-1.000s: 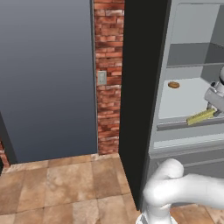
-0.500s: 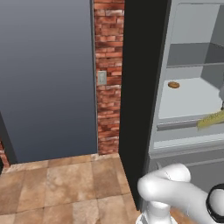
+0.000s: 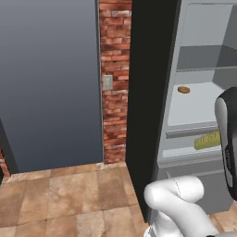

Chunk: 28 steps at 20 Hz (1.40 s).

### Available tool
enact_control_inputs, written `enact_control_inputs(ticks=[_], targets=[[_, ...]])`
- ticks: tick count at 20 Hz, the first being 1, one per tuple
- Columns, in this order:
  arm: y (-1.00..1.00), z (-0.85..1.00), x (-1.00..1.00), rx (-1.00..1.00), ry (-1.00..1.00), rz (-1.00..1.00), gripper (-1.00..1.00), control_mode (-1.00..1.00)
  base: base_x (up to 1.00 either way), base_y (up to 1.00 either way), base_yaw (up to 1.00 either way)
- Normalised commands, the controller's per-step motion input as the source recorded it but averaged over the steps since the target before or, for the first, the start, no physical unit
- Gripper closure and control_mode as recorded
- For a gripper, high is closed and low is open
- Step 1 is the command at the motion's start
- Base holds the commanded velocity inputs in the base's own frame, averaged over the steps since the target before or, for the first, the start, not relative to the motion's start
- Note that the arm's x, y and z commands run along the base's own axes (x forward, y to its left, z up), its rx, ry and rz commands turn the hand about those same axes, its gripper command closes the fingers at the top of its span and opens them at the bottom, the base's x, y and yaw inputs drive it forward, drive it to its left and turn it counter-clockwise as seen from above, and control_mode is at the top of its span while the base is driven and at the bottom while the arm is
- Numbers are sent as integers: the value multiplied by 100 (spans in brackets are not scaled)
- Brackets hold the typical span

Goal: Retrieve the butter from the fridge and place it on a plate on the dining table. Then retrieve the butter knife by the fridge and place it near the plate.

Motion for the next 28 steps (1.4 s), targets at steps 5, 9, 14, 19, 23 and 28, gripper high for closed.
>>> enact_control_inputs(ticks=[5,9,14,19,23,28], targets=[[64,4,-9,-2,-11,-9,100,-100,0,0,0],[20,0,0,-1,-4,-8,100,-100,0,0,0],[5,-6,-5,0,8,2,100,100,-5,2,1],[0,0,0,0,0,0,100,100,-57,0,-9],[0,0,0,0,0,0,100,100,-62,2,-21],[0,0,0,0,0,0,100,100,-33,24,-51]])
